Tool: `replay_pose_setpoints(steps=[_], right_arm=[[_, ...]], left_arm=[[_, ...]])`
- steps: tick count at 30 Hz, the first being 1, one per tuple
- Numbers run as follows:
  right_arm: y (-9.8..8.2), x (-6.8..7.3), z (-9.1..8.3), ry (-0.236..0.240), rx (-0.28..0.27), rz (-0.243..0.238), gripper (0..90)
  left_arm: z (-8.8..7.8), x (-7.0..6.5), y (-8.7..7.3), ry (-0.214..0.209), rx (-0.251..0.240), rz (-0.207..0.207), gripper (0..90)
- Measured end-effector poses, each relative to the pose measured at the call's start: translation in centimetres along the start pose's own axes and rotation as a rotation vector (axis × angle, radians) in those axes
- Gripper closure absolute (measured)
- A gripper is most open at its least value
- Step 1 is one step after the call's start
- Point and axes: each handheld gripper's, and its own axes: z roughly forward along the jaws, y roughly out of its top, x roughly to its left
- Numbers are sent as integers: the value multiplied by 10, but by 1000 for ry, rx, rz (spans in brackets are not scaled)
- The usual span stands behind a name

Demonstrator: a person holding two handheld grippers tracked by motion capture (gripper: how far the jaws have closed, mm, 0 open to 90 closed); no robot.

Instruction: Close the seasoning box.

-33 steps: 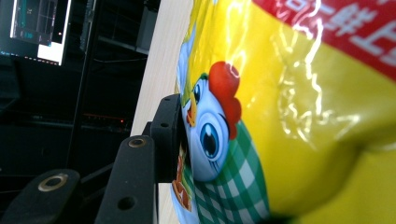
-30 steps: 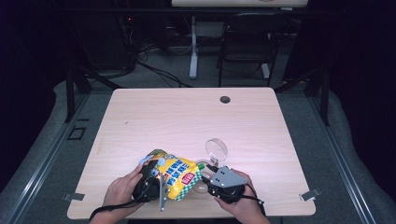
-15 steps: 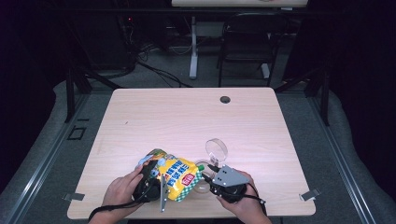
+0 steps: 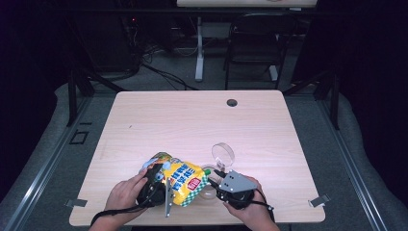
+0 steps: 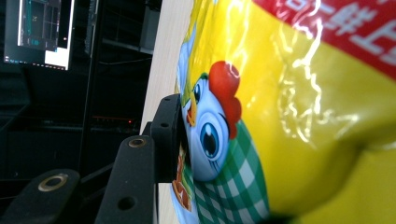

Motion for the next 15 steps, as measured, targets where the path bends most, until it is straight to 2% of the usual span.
replay_pose_setpoints(steps=[10, 15], right_arm=[[1, 1, 0, -9, -3, -7, 636], [2, 4, 1, -22, -9, -39, 630]], left_arm=[[-3, 6, 1, 3, -7, -1, 598], [-3, 6, 3, 0, -9, 13, 598]])
